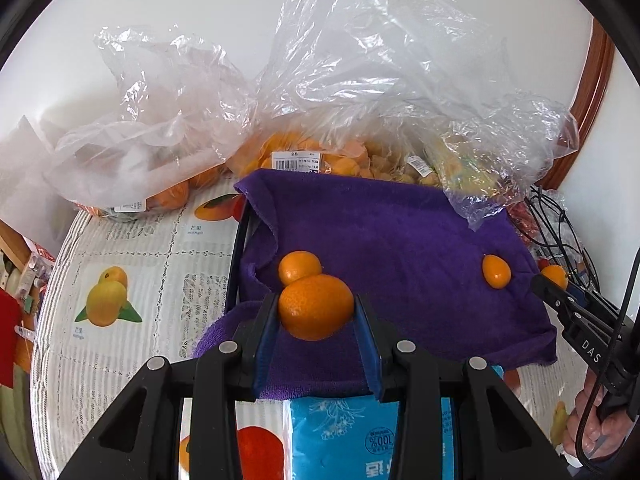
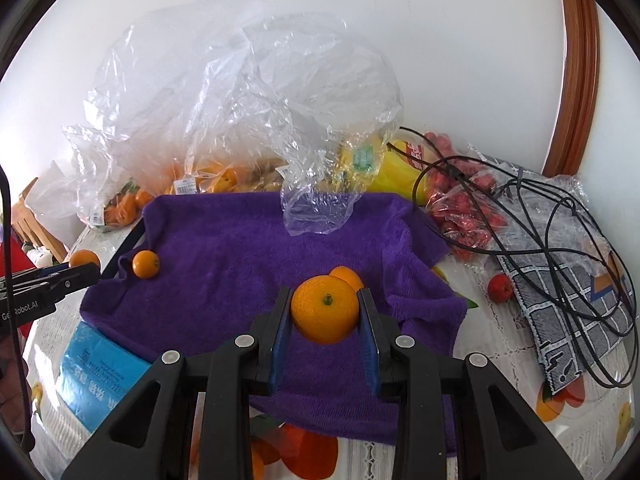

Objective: Organize fruits
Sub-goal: 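Carry both held oranges onto the purple towel beside the placed oranges, then open the right gripper on the towel while the left gripper releases its orange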

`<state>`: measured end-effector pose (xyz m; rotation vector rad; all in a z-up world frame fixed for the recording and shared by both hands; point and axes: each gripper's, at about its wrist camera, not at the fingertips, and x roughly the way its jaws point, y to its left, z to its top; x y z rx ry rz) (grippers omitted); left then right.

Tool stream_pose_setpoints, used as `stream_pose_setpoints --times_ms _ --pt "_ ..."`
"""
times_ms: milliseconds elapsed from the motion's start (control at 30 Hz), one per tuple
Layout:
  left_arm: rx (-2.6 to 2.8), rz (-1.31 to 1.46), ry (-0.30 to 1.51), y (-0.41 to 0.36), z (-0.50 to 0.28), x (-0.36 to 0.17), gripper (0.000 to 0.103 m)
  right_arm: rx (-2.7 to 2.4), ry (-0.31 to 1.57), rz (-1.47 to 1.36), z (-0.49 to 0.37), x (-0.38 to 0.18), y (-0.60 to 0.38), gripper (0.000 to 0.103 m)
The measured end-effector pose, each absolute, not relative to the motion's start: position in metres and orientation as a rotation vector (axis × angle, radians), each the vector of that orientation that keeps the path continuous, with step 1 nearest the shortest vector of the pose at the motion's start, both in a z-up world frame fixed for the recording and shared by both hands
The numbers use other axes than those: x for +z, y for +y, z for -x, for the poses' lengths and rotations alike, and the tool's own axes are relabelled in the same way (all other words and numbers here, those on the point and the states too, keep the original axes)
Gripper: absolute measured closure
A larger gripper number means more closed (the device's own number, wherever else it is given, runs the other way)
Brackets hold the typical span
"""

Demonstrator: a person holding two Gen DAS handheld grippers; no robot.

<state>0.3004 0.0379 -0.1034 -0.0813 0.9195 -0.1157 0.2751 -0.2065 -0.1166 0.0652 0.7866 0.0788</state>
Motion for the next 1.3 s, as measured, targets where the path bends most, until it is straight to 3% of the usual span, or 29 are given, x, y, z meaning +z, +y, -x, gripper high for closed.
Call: stream_pose_setpoints --times_ms 833,967,1167,1300 --pt "-0.094 0.07 1.021 0.033 -0.323 -0.141 0.067 0.084 0.857 -0.061 -0.292 -0.145 -0.206 0.071" --pt "-0.097 0.075 1.02 0.033 -0.318 -0.135 0.067 0.081 0.847 -0.049 -0.287 -0.137 -0.205 0.064" --pt "-0.089 0.078 0.983 0.037 -0.301 -0.116 0.056 0.055 0.813 -0.055 -0.266 -0.117 -0.209 0.049" --pt "-0.085 0.082 0.95 0.04 -0.281 -0.101 0.055 0.038 0.803 -0.051 -0.246 -0.104 -0.21 0.044"
